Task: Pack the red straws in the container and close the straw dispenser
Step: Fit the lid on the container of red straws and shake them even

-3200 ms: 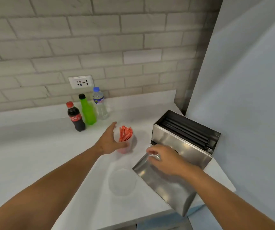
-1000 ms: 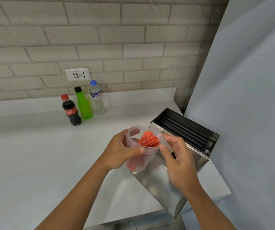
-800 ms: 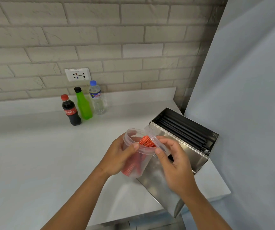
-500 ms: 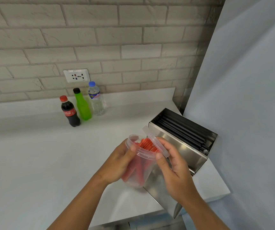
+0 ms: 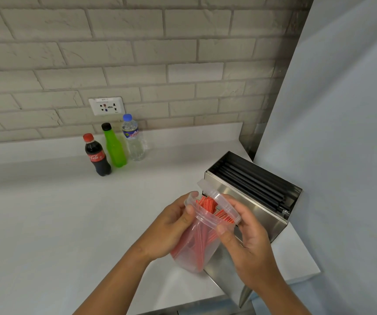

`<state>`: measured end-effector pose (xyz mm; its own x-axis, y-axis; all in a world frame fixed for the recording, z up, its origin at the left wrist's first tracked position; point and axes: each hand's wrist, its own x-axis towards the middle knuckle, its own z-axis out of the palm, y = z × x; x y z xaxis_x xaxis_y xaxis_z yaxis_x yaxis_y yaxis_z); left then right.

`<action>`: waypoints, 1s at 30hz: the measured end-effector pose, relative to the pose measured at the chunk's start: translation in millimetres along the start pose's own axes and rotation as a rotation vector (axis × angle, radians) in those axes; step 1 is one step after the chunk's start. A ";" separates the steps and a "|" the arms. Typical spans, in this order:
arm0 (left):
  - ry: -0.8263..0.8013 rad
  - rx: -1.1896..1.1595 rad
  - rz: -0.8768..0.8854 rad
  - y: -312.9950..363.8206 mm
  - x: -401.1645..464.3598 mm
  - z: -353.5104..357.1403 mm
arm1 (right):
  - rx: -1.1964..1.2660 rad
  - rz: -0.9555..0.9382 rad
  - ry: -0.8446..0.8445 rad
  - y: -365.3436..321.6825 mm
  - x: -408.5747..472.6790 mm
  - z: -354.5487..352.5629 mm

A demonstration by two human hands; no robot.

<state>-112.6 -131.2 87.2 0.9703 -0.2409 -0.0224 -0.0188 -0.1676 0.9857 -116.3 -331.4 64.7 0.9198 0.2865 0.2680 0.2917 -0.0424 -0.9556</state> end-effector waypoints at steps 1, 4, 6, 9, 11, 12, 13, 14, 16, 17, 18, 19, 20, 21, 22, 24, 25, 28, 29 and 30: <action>0.006 -0.012 0.013 -2.0 1.2 1.4 | -0.018 -0.018 0.000 -0.2 0.9 -0.3; 0.030 -0.042 0.056 -7.6 2.7 3.1 | -0.044 -0.055 -0.007 -1.1 5.0 -2.2; 0.048 -0.032 0.071 -8.3 4.1 3.2 | -0.049 -0.054 -0.022 -3.0 8.1 -4.6; 0.061 0.026 0.070 -10.1 5.7 0.9 | -0.064 -0.046 -0.045 -3.0 10.8 -5.8; 0.095 0.047 0.058 -10.7 6.4 -2.0 | -0.066 -0.061 -0.046 -1.5 11.3 -5.1; 0.100 0.049 0.057 -10.3 6.9 -3.0 | -0.066 -0.072 -0.042 -0.9 11.4 -4.9; 0.088 0.038 0.065 -9.1 7.3 -3.0 | -0.065 -0.082 -0.038 -0.6 11.5 -5.0; 0.069 0.033 0.077 -8.4 7.4 -2.3 | -0.063 -0.089 -0.033 -0.4 11.7 -5.4; 0.050 0.028 0.082 -5.7 7.6 0.8 | -0.054 -0.093 -0.020 0.4 11.9 -6.5; 0.062 0.017 0.083 -4.6 7.3 2.5 | -0.047 -0.096 -0.010 0.8 11.9 -7.0; 0.081 0.000 0.077 -4.7 6.5 3.5 | -0.038 -0.098 -0.002 1.5 12.0 -7.5; 0.095 -0.015 0.065 -5.9 5.8 4.7 | -0.029 -0.099 0.003 2.3 11.8 -8.1; 0.101 -0.021 0.064 -7.2 5.6 6.2 | -0.021 -0.097 0.006 3.5 11.5 -9.1; 0.111 -0.025 0.073 -7.4 5.1 7.8 | -0.011 -0.095 0.007 4.7 10.8 -10.8; 0.128 -0.024 0.079 -7.8 4.9 8.8 | 0.001 -0.092 0.005 5.9 10.1 -12.9; 0.187 -0.052 0.055 -7.1 5.4 9.9 | 0.023 -0.091 -0.005 7.5 8.9 -16.9; 0.202 -0.066 0.041 -8.1 5.3 10.1 | 0.027 -0.092 -0.017 7.9 8.4 -17.8; 0.192 -0.034 0.012 -13.1 3.3 10.1 | 0.018 -0.108 -0.039 10.5 6.4 -16.6; 0.191 -0.015 0.012 -12.8 1.8 11.2 | 0.011 -0.104 -0.032 11.5 5.8 -16.2; 0.200 0.017 0.024 -12.5 0.5 12.7 | 0.005 -0.090 -0.020 12.0 5.5 -16.1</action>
<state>-114.9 -141.4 72.8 0.9980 -0.0507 0.0365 -0.0451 -0.1802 0.9826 -103.5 -345.7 56.7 0.8843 0.3083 0.3507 0.3719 -0.0107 -0.9282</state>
